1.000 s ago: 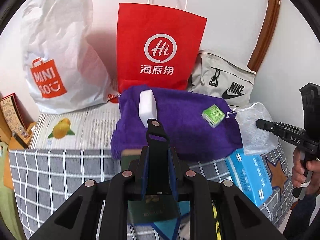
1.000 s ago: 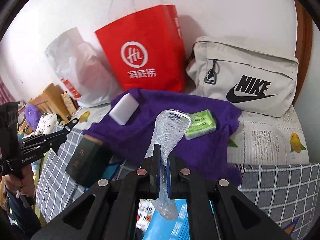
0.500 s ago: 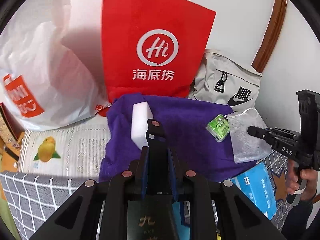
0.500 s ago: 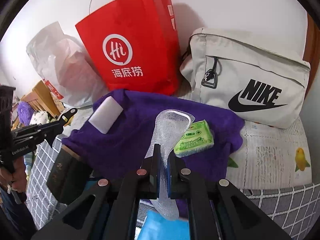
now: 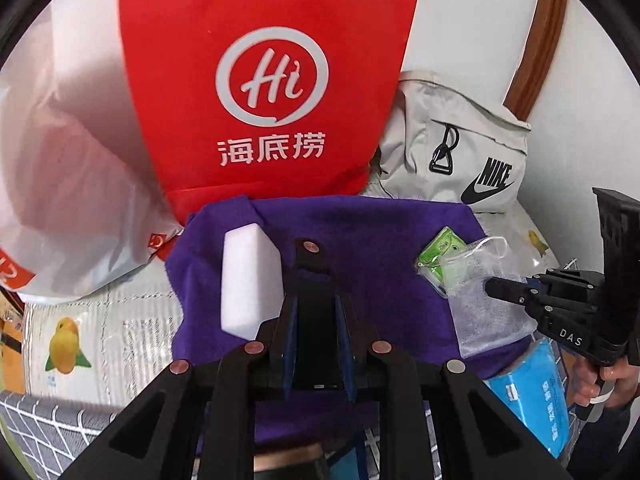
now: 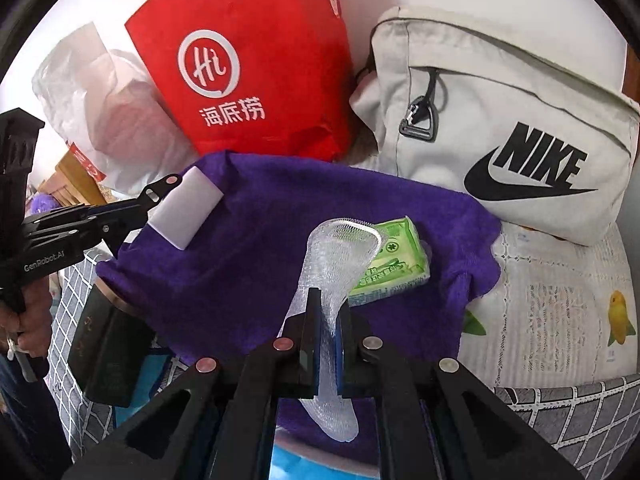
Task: Organize soft objects
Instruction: 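Carry the mesh bag and black strap over the purple towel with both tools, then open both tools to drop the mesh bag and strap onto the towel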
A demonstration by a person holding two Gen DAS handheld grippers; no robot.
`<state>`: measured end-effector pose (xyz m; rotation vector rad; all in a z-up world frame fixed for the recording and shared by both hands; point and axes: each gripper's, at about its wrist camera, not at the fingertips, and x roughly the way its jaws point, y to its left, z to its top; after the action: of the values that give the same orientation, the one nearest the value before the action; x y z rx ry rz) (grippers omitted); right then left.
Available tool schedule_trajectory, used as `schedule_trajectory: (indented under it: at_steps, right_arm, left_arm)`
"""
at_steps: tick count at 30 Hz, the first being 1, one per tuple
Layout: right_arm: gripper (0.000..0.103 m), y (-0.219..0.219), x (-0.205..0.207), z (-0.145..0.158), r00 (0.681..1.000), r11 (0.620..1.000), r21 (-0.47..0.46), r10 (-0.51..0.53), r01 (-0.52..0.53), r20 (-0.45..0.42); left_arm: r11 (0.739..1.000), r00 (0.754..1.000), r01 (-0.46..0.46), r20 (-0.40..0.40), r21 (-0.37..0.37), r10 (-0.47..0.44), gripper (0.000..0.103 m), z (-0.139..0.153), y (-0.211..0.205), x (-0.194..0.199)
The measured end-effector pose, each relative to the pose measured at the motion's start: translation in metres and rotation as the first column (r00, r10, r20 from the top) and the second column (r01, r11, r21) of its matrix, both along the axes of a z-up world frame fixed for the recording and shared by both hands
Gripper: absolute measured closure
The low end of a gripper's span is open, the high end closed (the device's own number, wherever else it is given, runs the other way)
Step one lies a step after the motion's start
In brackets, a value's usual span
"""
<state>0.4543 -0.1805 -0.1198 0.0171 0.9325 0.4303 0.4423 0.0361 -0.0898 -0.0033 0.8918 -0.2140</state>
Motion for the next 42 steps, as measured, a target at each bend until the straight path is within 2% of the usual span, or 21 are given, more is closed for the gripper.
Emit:
schedule_trajectory:
  at_steps: [8, 20, 24, 26, 28, 29, 31, 33, 35, 42]
  right_arm:
    - [0.096, -0.003, 0.008, -0.008, 1.0, 1.0, 0.003, 0.001, -0.001, -0.025]
    - [0.094, -0.008, 0.013, -0.02, 0.998, 1.0, -0.008, -0.017, 0.017, -0.053]
    - [0.087, -0.009, 0.015, -0.024, 0.998, 1.0, 0.007, -0.019, 0.019, -0.068]
    - [0.079, -0.009, 0.015, -0.024, 0.998, 1.0, 0.004, -0.017, 0.017, -0.063]
    - [0.06, -0.011, 0.015, -0.023, 0.998, 1.0, 0.011, -0.025, 0.025, -0.053]
    - [0.056, -0.012, 0.015, -0.023, 0.998, 0.999, 0.014, -0.03, 0.03, -0.052]
    - [0.054, -0.014, 0.015, -0.021, 0.998, 0.999, 0.02, -0.032, 0.033, -0.052]
    - [0.05, -0.015, 0.014, -0.02, 0.998, 0.999, 0.015, -0.028, 0.029, -0.058]
    - [0.046, -0.017, 0.012, -0.018, 0.998, 0.999, -0.002, -0.041, 0.041, -0.05]
    - [0.043, -0.028, -0.007, -0.002, 0.996, 0.996, 0.029, -0.08, 0.081, -0.039]
  left_arm:
    - [1.0, 0.999, 0.002, -0.043, 0.01, -0.002, 0.085, -0.018, -0.003, 0.011]
    - [0.996, 0.995, -0.018, -0.098, 0.086, 0.026, 0.085, -0.039, -0.005, 0.021]
    - [0.994, 0.993, -0.022, -0.111, 0.103, 0.033, 0.085, -0.044, -0.005, 0.024]
    - [0.994, 0.993, -0.023, -0.114, 0.103, 0.035, 0.085, -0.045, -0.006, 0.026]
    - [0.994, 0.992, -0.026, -0.117, 0.103, 0.038, 0.084, -0.045, -0.006, 0.026]
    - [0.994, 0.992, -0.025, -0.117, 0.105, 0.037, 0.084, -0.045, -0.007, 0.027]
    - [0.992, 0.992, -0.026, -0.118, 0.12, 0.04, 0.077, -0.045, -0.008, 0.026]
    - [0.992, 0.994, -0.025, -0.106, 0.126, 0.038, 0.061, -0.042, -0.01, 0.023]
    - [0.992, 0.994, -0.029, -0.097, 0.126, 0.042, 0.052, -0.037, -0.011, 0.02]
    - [0.993, 0.997, -0.039, -0.063, 0.111, 0.046, 0.049, -0.012, -0.012, -0.004]
